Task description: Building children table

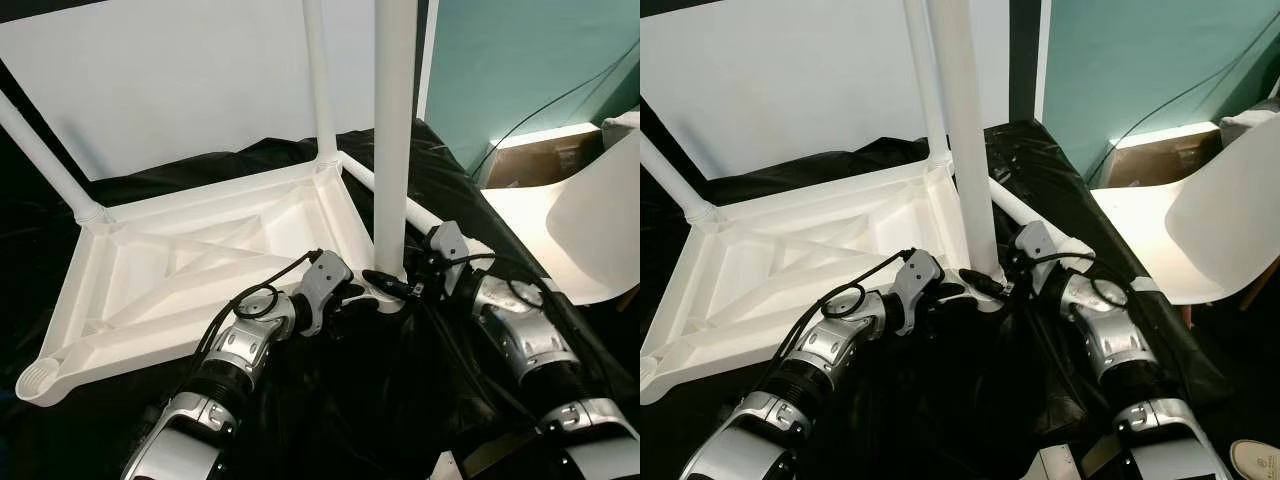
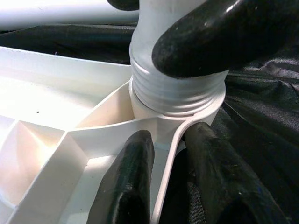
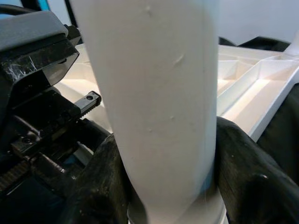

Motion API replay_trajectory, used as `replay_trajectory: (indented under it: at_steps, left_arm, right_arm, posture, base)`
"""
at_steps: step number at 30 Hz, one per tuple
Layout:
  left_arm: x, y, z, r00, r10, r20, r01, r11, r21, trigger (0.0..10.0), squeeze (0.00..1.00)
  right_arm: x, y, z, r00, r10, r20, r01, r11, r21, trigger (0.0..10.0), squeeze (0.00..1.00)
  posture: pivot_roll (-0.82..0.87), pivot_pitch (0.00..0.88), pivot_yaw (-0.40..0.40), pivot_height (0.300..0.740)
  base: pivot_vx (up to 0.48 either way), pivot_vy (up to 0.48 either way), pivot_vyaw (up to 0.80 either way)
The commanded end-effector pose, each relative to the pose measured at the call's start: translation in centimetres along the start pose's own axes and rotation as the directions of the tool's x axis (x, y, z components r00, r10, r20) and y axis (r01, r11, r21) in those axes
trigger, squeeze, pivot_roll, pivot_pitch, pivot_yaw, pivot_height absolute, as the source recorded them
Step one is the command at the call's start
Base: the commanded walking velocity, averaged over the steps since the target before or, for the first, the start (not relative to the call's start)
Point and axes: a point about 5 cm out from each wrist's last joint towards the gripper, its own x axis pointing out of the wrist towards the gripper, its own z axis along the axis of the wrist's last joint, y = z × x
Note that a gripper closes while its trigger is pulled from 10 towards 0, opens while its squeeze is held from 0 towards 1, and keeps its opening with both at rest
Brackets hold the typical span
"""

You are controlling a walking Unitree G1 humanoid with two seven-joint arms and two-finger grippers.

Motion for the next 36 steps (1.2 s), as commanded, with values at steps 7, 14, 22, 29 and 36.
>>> replay_trajectory:
  at_steps: [7, 14, 22, 29, 36]
  left_arm:
    - [-0.2, -0.6, -1.8, 0.998, 0.001, -0.063, -0.004, 0.999, -0.044, 10.0, 0.0]
    - [-0.5, -0.4, -1.9, 0.998, 0.005, -0.069, -0.008, 0.999, -0.043, 10.0, 0.0]
    - [-0.5, -0.5, -1.9, 0.997, -0.001, -0.073, -0.002, 0.999, -0.042, 10.0, 0.0]
    - [-0.4, -0.5, -1.9, 0.997, 0.001, -0.073, -0.004, 0.999, -0.041, 10.0, 0.0]
    - [-0.2, -0.6, -1.9, 0.997, 0.0, -0.075, -0.003, 0.999, -0.041, 10.0, 0.0]
  right_arm:
    - [-0.1, 2.7, -2.7, 0.993, -0.105, -0.048, 0.11, 0.988, 0.111, 0.0, 0.0]
    - [-1.8, 2.2, -3.1, 0.723, -0.689, -0.045, 0.689, 0.716, 0.115, 0.0, 0.0]
    - [-0.4, 4.6, -2.7, 0.788, -0.616, -0.021, 0.611, 0.776, 0.154, 0.0, 0.0]
    - [0.5, 5.1, -2.7, 0.845, -0.535, -0.032, 0.533, 0.834, 0.144, 10.0, 0.57]
    - [0.9, 3.4, -1.5, 0.946, -0.325, -0.011, 0.325, 0.944, 0.059, 10.0, 0.0]
  posture:
    - [0.01, 0.0, 0.078, 0.74]
    - [0.02, 0.0, 0.084, 0.74]
    - [0.02, 0.0, 0.088, 0.74]
    - [0.01, 0.0, 0.084, 0.74]
    - [0.0, 0.0, 0.085, 0.74]
  base:
    - [0.0, 0.0, 0.0]
    - [0.0, 0.0, 0.0]
    - [0.0, 0.0, 0.0]
    - [0.0, 0.0, 0.0]
    - [0.0, 0.0, 0.0]
